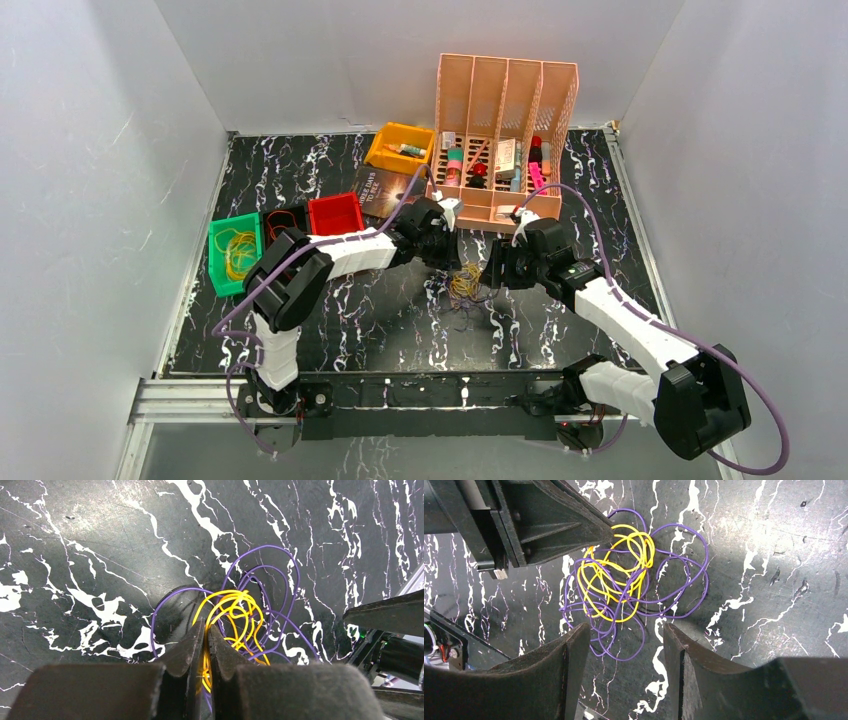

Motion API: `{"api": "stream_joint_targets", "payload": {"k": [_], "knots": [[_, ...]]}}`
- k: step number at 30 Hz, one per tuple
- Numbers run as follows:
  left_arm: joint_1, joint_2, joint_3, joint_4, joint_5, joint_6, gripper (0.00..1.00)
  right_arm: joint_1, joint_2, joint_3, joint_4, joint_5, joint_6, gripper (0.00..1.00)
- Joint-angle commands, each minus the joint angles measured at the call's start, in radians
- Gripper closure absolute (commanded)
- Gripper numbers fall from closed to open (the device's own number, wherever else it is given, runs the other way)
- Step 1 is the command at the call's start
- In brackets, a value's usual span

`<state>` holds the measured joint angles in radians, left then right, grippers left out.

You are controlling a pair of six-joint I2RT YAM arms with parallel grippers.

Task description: Untangle the cables

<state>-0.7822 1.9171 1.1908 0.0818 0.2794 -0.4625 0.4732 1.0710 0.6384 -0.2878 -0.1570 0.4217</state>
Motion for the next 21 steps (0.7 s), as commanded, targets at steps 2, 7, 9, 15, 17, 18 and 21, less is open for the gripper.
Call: {"api": "stream_joint_targets", "payload": {"k": [2, 7, 9, 15, 17, 18, 21], "knots": [[-0.004, -0.020, 0.046, -0.027, 0.013, 0.012, 0.99, -0.002, -0.022, 0.003, 0.031, -0.012, -0.011, 0.36], [-0.004, -0.077, 0.075, -0.072, -0.011, 0.039, 1.00, -0.002, -0.017, 0.008, 0.038, -0.018, -0.009, 0.36], [-0.004, -0.103, 0.088, -0.091, -0.018, 0.053, 1.00, -0.003, -0.016, 0.008, 0.040, -0.018, -0.007, 0.36], [-0.004, -0.178, 0.092, -0.102, -0.012, 0.078, 1.00, -0.003, -0.031, 0.007, 0.061, 0.000, 0.018, 0.36], [-0.004, -0.192, 0.087, -0.100, -0.001, 0.082, 1.00, -0.003, -0.043, 0.007, 0.072, 0.011, 0.029, 0.36], [-0.004, -0.198, 0.085, -0.101, 0.004, 0.083, 1.00, -0.002, -0.050, 0.008, 0.077, 0.018, 0.034, 0.36], [-0.004, -0.219, 0.074, -0.098, 0.012, 0.083, 1.00, -0.002, -0.078, 0.005, 0.087, 0.047, 0.047, 0.36]]}}
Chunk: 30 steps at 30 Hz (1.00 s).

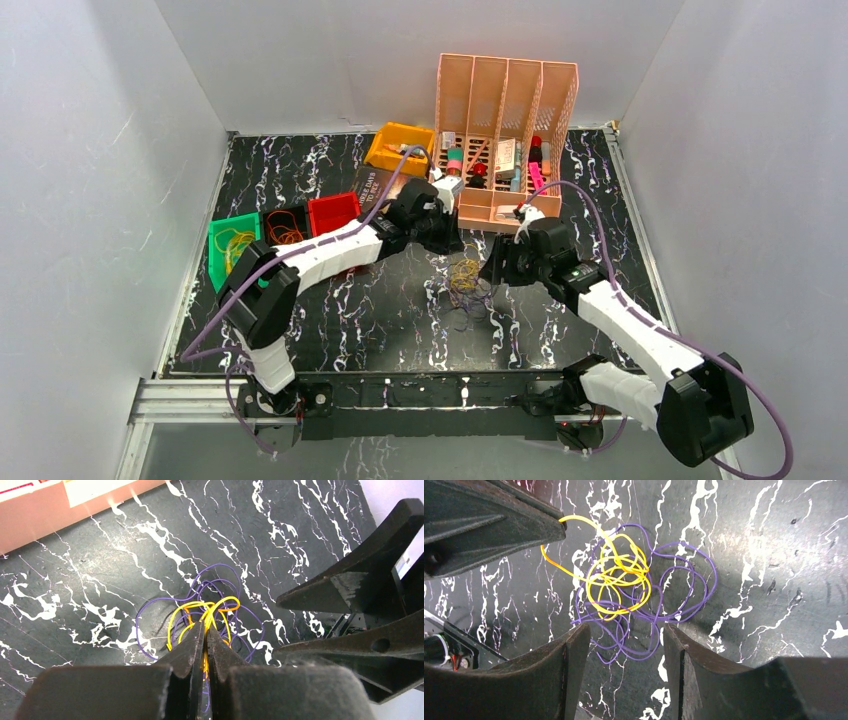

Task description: Untangle the cables

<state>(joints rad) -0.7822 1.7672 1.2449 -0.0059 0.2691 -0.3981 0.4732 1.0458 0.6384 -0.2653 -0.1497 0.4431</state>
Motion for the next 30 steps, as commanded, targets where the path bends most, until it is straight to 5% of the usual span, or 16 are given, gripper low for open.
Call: {"api": "stream_joint_targets", "payload": {"k": [1, 9, 16, 21, 30], "knots": [[-0.004, -0.076, 0.017, -0.012, 0.022, 0.019, 1.00, -0.003, -0.064, 0.003, 0.068, 0.050, 0.030, 0.36], [-0.004, -0.159, -0.003, -0.027, 0.011, 0.016, 1.00, -0.003, -0.171, -0.057, 0.202, 0.043, 0.042, 0.34], [-0.004, -0.234, 0.007, -0.045, 0.010, -0.008, 1.00, -0.002, -0.202, -0.176, 0.549, -0.038, 0.013, 0.33], [-0.005, -0.250, 0.013, -0.052, 0.022, -0.024, 1.00, -0.001, -0.128, -0.213, 0.802, -0.050, 0.072, 0.33], [-0.004, -0.279, 0.012, -0.054, 0.036, -0.045, 1.00, 0.007, 0.076, -0.145, 0.916, -0.121, 0.140, 0.29]]}}
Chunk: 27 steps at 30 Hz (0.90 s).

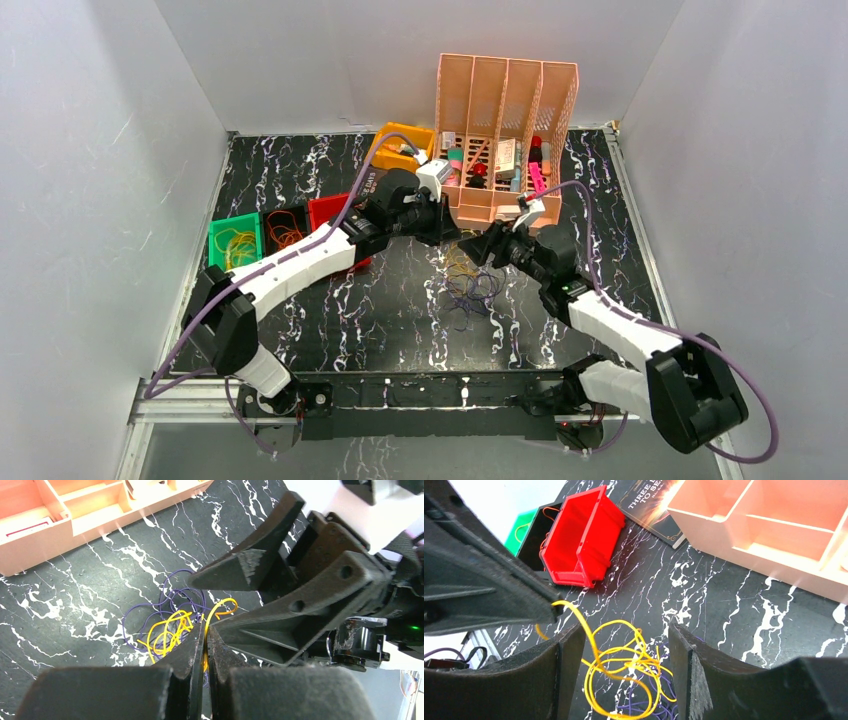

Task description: Untangle the cables

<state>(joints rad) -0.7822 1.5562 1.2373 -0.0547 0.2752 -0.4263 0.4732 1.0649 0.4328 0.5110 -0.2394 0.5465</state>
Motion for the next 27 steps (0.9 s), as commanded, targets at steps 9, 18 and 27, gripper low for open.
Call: {"api": "stream_joint_targets", "payload": {"k": [9, 18, 27], "knots": [[-0.004, -0.084, 0.094, -0.071, 0.021, -0.011, 1.00, 0.016, 0.208, 0.065, 0.194, 0.073, 0.055, 0.28], [-0.003, -0.106, 0.354, -0.259, -0.112, 0.077, 1.00, 0.019, 0.271, 0.042, 0.169, 0.064, 0.073, 0.28], [-0.003, -0.073, 0.643, -0.422, -0.321, 0.195, 1.00, 0.021, 0.286, -0.004, 0.141, 0.063, 0.077, 0.28]]}}
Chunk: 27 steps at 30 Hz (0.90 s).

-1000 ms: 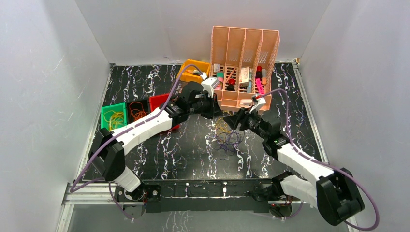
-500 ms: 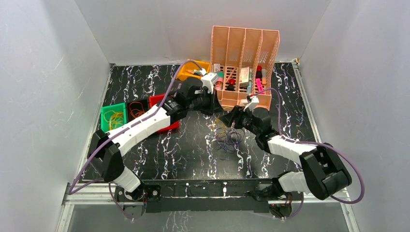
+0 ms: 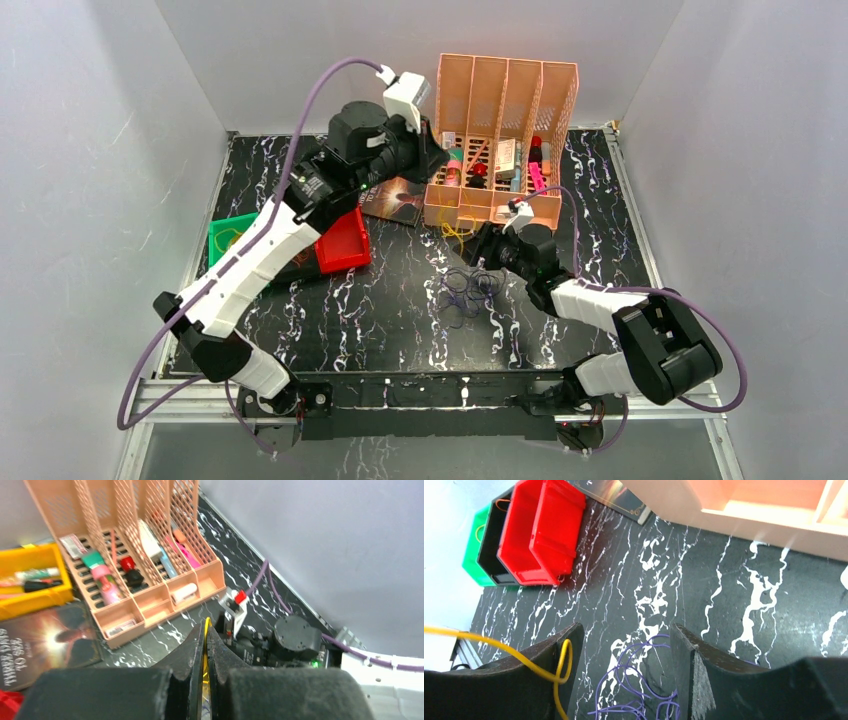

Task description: Untangle the cables

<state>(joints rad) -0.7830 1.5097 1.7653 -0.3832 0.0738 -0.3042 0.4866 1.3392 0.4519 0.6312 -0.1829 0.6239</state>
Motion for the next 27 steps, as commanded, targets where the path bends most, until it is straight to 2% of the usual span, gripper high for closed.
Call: {"api": "stream_joint_targets", "payload": {"k": [1, 10, 18, 22, 27], "knots": [[-0.002, -0.022, 0.139, -0.103, -0.133, 0.083, 1.00, 0.007, 0.014, -0.031, 0.022, 0.007, 0.001, 0.28], [-0.003, 0.003, 0.309, -0.138, -0.289, 0.193, 1.00, 0.007, 0.031, -0.094, 0.011, 0.009, 0.003, 0.28], [-0.002, 0.004, 0.344, -0.147, -0.371, 0.264, 1.00, 0.006, 0.005, -0.185, 0.004, 0.006, 0.009, 0.30], [0.001, 0.027, 0.387, -0.222, -0.448, 0.291, 1.00, 0.007, -0.027, -0.191, -0.030, -0.012, 0.001, 0.29], [0.100, 0.006, 0.345, -0.238, -0.441, 0.284, 1.00, 0.007, -0.077, -0.194, -0.088, -0.026, -0.014, 0.29]]}}
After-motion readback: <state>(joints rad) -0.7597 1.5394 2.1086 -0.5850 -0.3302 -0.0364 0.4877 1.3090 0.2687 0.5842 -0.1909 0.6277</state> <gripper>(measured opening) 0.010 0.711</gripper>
